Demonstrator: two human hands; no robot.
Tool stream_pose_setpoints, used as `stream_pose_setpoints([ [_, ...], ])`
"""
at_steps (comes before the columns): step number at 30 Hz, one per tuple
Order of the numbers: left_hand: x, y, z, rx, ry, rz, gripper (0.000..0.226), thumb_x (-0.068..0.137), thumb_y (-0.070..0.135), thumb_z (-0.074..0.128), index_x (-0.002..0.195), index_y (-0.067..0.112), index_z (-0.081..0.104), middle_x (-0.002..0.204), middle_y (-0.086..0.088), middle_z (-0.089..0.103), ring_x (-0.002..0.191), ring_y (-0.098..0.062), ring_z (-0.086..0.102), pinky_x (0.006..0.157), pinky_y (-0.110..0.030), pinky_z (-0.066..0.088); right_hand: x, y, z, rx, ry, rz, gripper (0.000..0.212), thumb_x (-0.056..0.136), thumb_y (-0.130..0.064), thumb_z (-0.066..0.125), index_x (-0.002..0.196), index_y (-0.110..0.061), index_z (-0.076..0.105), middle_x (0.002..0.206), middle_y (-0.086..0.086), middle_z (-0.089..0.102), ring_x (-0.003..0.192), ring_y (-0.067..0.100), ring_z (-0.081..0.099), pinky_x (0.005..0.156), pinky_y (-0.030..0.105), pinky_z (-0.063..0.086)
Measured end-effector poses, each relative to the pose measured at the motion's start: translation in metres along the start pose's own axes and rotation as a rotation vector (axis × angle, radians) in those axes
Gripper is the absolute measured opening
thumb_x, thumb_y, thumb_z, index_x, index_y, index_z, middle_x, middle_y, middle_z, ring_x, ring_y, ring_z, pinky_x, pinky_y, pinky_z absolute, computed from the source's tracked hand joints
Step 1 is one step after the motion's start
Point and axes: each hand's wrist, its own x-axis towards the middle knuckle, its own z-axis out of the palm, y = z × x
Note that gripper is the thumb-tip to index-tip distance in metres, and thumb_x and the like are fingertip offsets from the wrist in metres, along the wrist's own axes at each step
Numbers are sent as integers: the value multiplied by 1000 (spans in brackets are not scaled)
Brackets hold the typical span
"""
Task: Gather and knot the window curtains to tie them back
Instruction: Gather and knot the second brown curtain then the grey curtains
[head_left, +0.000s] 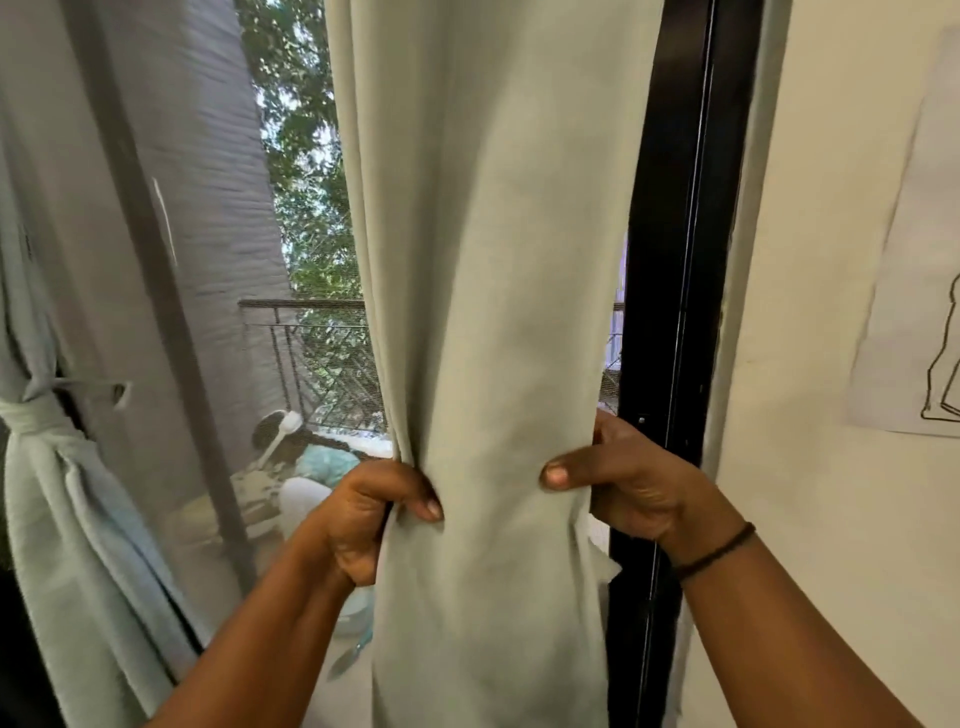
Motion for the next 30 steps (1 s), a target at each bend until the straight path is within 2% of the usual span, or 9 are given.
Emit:
stream_pose_setpoints([
  [5, 4, 4, -21, 43, -53, 50, 57, 14, -2, 76, 71, -7, 72, 67, -21, 69, 58, -31, 68, 60, -37, 58, 21, 8, 6, 53, 42, 25, 52, 39, -8, 90, 89, -6, 76, 91, 11, 74, 82, 24, 72, 74, 33, 59],
  [8, 13, 8, -30, 229, 17, 255, 51, 42, 8, 77, 91, 0, 74, 90, -16, 73, 80, -28, 70, 71, -37, 59, 38, 9, 21, -9, 33, 87, 41, 52, 18, 67, 81, -8, 77, 84, 7, 75, 77, 19, 72, 72, 32, 59],
  [10, 14, 14, -38, 339, 52, 399, 62, 44, 15, 80, 103, 2, 68, 93, -8, 75, 85, -22, 71, 68, -31, 57, 47, 6, 32, -60, 22, 151, 42, 59, 20, 54, 78, -9, 78, 77, 3, 75, 72, 16, 72, 70, 29, 59],
  [13, 10, 26, -52, 424, 23, 495, 77, 37, 16, 82, 110, 5, 61, 99, -6, 72, 87, -14, 70, 65, -24, 56, 58, -3, 42, -163, 71, 277, 36, 70, 20, 56, 98, 1, 67, 69, 2, 72, 64, 11, 70, 66, 25, 57],
  [18, 10, 45, -68, 449, -183, 453, 65, 39, 0, 80, 101, 12, 63, 84, 4, 75, 78, -10, 71, 60, -22, 55, 72, 2, 69, -541, 191, 423, 33, 94, 12, 39, 106, -10, 59, 126, 31, 55, 88, 30, 65, 83, 42, 51],
  [21, 18, 50, -79, 410, -307, 429, 46, 47, -10, 74, 86, 14, 72, 84, -1, 75, 78, -15, 72, 62, -25, 56, 76, 15, 80, -689, 278, 441, 32, 95, 7, 40, 116, -13, 53, 136, 24, 49, 115, 32, 56, 102, 46, 42],
  [24, 32, 47, -89, 330, -294, 476, 58, 42, 6, 78, 98, 10, 66, 90, -4, 75, 83, -20, 71, 64, -29, 56, 83, 33, 74, -711, 394, 394, 36, 95, -4, 49, 126, -21, 49, 130, 9, 57, 120, 30, 53, 102, 46, 44],
  [26, 42, 42, -93, 278, -272, 505, 67, 43, 10, 79, 106, 5, 59, 91, -4, 74, 82, -20, 71, 64, -29, 56, 81, 46, 72, -658, 501, 311, 30, 95, -8, 52, 110, -34, 56, 113, -4, 65, 106, 21, 61, 95, 39, 51],
  [30, 56, 28, -92, 100, -259, 520, 73, 40, 21, 87, 106, 11, 58, 87, -3, 74, 74, -19, 71, 59, -28, 56, 51, 59, 58, -204, 479, 222, 28, 80, 0, 59, 96, -18, 74, 94, 3, 72, 81, 21, 65, 74, 36, 55],
])
